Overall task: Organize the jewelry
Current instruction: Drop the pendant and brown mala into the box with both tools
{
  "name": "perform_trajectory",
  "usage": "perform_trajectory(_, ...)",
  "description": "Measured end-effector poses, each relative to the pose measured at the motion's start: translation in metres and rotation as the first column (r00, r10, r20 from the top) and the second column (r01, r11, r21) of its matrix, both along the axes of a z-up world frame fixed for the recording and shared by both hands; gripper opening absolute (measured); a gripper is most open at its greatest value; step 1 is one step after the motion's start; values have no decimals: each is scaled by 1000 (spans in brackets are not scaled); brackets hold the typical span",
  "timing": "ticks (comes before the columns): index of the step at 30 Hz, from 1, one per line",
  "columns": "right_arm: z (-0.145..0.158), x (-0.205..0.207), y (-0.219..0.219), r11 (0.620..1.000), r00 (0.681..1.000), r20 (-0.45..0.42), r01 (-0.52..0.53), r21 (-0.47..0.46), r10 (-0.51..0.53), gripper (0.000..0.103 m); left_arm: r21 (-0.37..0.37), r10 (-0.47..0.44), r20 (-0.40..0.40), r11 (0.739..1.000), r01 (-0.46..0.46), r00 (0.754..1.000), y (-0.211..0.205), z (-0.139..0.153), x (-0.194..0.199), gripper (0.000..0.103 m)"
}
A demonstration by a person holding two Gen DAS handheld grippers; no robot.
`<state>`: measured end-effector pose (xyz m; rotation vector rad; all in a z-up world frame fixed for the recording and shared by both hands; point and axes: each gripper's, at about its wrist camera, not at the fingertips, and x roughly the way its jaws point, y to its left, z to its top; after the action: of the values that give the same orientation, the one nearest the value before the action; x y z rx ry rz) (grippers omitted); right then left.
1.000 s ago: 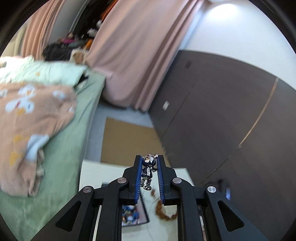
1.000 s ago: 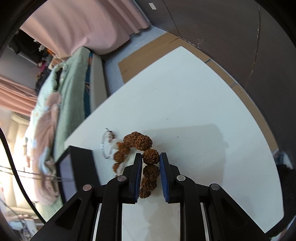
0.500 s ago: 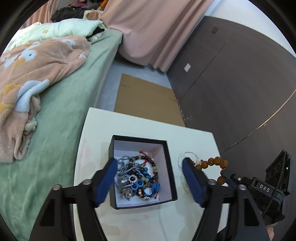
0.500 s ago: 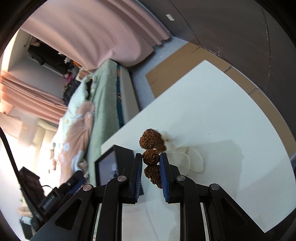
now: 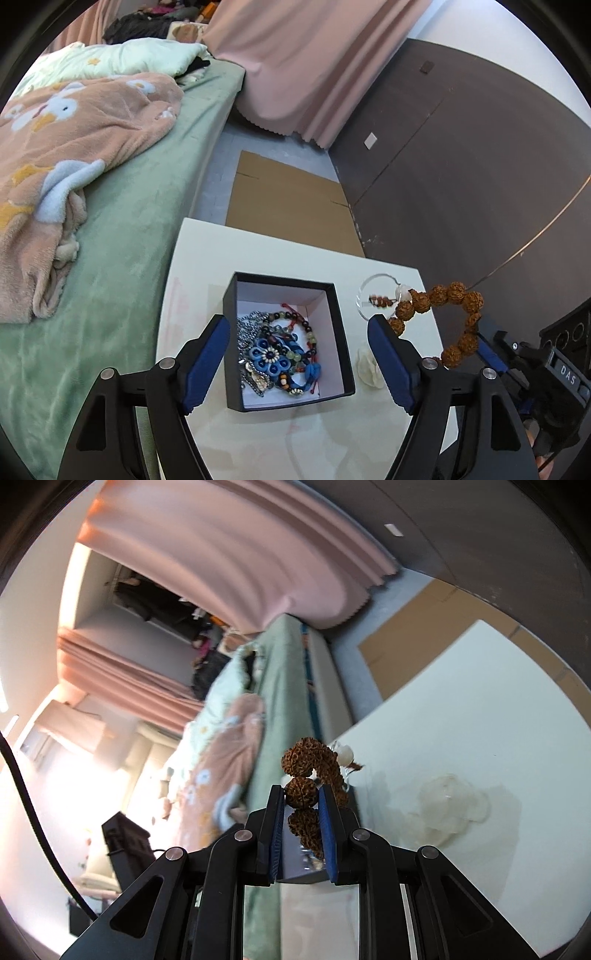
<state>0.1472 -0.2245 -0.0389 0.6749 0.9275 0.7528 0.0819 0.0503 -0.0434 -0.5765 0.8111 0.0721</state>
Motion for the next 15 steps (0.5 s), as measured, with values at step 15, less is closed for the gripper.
perform_trajectory(15, -45, 15, 18, 969, 981, -188, -8, -248, -40, 21, -41, 44, 29, 998, -42, 999, 22, 6, -6, 78)
